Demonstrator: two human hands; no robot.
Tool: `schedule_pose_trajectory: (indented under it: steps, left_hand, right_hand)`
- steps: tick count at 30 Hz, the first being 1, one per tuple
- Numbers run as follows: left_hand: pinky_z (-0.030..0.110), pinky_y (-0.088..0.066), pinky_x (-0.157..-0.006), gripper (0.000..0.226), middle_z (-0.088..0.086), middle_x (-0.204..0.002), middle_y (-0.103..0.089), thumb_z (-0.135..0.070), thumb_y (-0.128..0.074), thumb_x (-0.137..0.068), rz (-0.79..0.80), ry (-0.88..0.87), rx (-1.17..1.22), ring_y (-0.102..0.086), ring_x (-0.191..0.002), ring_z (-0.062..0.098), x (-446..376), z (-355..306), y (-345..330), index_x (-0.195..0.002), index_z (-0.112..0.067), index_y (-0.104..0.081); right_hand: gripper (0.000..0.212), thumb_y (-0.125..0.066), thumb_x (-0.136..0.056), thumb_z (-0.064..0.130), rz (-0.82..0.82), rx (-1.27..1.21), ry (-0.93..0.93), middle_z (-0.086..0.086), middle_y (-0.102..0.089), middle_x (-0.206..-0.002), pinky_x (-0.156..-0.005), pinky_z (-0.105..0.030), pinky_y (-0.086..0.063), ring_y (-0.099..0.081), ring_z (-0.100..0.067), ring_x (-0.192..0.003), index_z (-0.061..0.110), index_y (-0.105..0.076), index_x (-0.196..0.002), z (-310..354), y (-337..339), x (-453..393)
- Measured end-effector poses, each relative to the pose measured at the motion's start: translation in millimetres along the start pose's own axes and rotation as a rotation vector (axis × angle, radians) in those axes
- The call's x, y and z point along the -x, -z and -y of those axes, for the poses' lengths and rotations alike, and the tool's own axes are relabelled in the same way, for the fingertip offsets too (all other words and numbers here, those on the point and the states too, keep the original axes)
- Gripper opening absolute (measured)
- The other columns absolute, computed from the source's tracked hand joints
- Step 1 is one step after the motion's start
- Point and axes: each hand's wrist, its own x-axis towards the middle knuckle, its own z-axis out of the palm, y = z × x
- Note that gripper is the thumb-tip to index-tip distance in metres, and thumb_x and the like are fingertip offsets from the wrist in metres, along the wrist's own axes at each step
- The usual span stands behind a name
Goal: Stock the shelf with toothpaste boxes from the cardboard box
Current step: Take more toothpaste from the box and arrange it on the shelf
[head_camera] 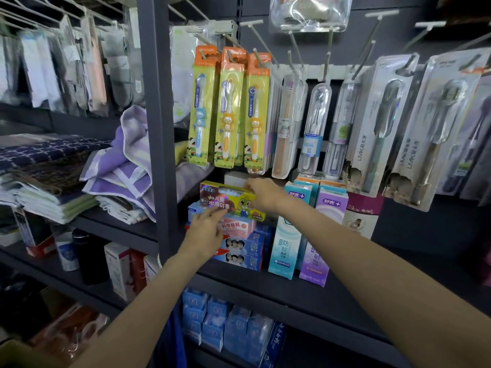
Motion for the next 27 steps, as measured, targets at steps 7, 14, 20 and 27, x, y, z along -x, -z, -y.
schedule_pose_trajectory:
  steps: [7, 14, 20, 27]
  left_hand:
    - [0.04, -0.025, -0.111, 0.066, 0.003, -0.154, -0.009, -0.008, -0.047, -0.091, 0.062, 0.019, -0.208, -0.016, -0.137, 0.036, 8.1, -6.5, -14.5, -0.146, -0.029, -0.018]
    - [0.036, -0.028, -0.109, 0.064, 0.004, -0.153, -0.014, -0.009, -0.045, -0.09, -0.081, 0.034, -0.152, -0.016, -0.135, 0.029, 13.2, -4.1, -14.0, -0.147, -0.024, -0.02]
    - [0.037, -0.033, -0.108, 0.056, 0.008, -0.15, -0.02, -0.009, -0.048, -0.089, -0.118, 0.052, -0.088, -0.023, -0.132, 0.029, 18.9, -1.0, -14.6, -0.142, -0.015, -0.03]
    - [0.048, -0.046, -0.093, 0.049, 0.021, -0.127, -0.048, 0.01, -0.058, -0.074, -0.288, -0.093, -0.057, -0.048, -0.111, 0.039, 25.2, -2.8, -19.7, -0.122, 0.001, -0.053]
  right_hand:
    - [0.043, -0.049, -0.089, 0.0, -0.015, -0.056, -0.041, -0.017, -0.052, -0.129, -0.087, -0.035, -0.046, -0.053, -0.032, -0.115, 0.007, -0.044, -0.131, 3.2, -8.7, -11.6]
    - [0.055, -0.059, -0.088, 0.011, -0.006, -0.15, -0.06, -0.014, -0.043, -0.139, -0.097, -0.033, -0.04, -0.044, -0.028, -0.126, 0.009, -0.037, -0.138, 0.6, -6.5, -11.4]
    - [0.054, -0.061, -0.088, 0.014, -0.011, -0.164, -0.043, -0.013, -0.044, -0.14, -0.098, -0.031, -0.038, -0.043, -0.028, -0.127, 0.008, -0.039, -0.137, -2.2, -2.4, -9.0]
    - [0.05, -0.054, -0.09, 0.008, -0.052, -0.037, 0.019, -0.015, -0.04, -0.139, -0.102, -0.037, -0.035, -0.036, -0.031, -0.128, 0.008, -0.036, -0.137, -2.3, -5.6, 5.1]
